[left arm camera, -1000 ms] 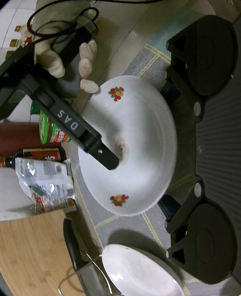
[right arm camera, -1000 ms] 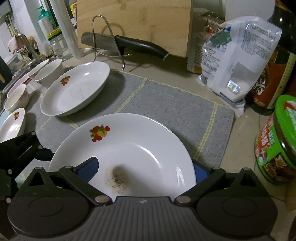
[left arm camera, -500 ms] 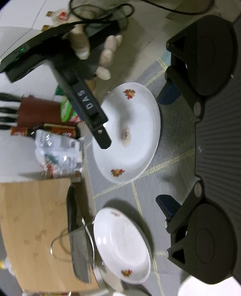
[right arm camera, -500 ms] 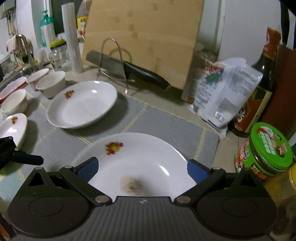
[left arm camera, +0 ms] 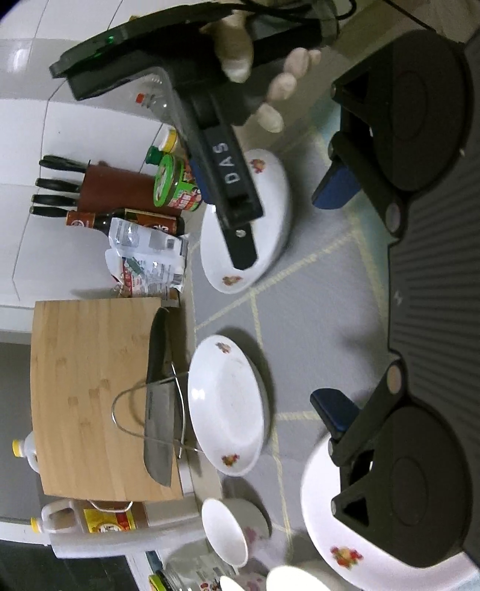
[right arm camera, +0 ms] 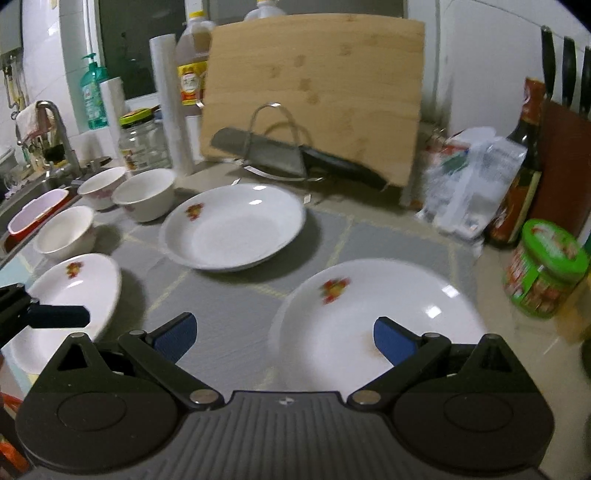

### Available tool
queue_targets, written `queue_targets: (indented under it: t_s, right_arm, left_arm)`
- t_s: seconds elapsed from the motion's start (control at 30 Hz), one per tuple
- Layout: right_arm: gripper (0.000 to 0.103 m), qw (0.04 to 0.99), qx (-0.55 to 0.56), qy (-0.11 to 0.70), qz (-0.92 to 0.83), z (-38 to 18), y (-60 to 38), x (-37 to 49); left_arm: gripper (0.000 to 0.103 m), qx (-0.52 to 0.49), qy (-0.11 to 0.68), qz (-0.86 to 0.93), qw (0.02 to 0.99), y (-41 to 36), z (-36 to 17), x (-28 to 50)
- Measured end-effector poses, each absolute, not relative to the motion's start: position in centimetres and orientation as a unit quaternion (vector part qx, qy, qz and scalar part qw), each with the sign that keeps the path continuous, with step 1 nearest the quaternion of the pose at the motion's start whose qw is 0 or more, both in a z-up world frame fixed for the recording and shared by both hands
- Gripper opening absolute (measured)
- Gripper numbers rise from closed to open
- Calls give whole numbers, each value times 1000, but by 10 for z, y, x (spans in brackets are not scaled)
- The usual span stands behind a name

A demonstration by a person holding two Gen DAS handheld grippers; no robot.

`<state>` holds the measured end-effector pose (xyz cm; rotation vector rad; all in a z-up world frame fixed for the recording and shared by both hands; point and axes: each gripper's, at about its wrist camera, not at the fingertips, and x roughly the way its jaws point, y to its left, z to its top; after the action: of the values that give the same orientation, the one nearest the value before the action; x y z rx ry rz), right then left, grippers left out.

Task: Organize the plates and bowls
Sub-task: 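Lower the plate onto the mat and open the right gripper, then grasp the rim of the large white floral plate with the right gripper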

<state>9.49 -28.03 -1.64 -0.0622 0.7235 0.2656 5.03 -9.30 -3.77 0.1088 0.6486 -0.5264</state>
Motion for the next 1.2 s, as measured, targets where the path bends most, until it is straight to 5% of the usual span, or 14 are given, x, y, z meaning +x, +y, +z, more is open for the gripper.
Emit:
queue_targets:
  t_s: [1.2]
  right_arm:
    - [103,884,2,436,169,-56,-97,82]
  left_arm:
    - [103,81,358,-249,896,109,-67,19]
